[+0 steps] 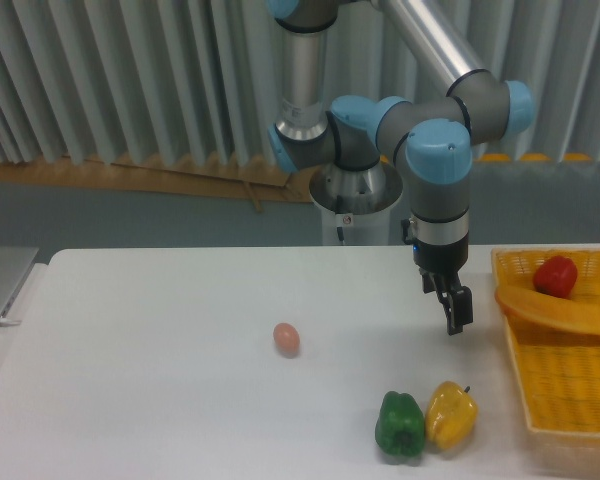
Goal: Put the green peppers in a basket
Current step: 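Open the gripper and move it toward the green and yellow peppers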
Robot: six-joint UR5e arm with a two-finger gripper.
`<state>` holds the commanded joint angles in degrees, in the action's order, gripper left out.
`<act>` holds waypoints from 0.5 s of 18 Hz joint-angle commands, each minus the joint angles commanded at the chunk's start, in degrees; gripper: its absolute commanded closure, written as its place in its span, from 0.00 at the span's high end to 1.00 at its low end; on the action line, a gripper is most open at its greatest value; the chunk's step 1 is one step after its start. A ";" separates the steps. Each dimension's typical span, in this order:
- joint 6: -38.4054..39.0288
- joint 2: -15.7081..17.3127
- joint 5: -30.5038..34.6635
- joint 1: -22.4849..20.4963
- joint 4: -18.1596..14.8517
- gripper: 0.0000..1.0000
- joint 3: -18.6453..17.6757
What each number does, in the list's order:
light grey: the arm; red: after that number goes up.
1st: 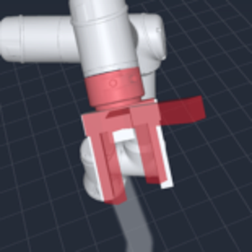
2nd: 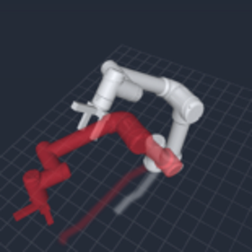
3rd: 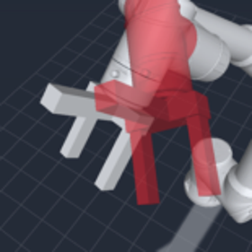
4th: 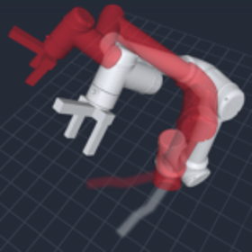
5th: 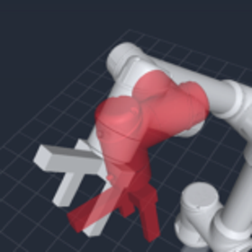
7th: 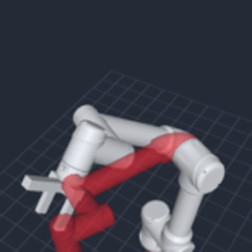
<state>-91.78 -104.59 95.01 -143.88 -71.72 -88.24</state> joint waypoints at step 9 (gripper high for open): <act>10.20 -0.18 -0.44 0.09 0.44 1.00 0.44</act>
<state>-81.58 -104.77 94.57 -143.79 -71.28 -87.80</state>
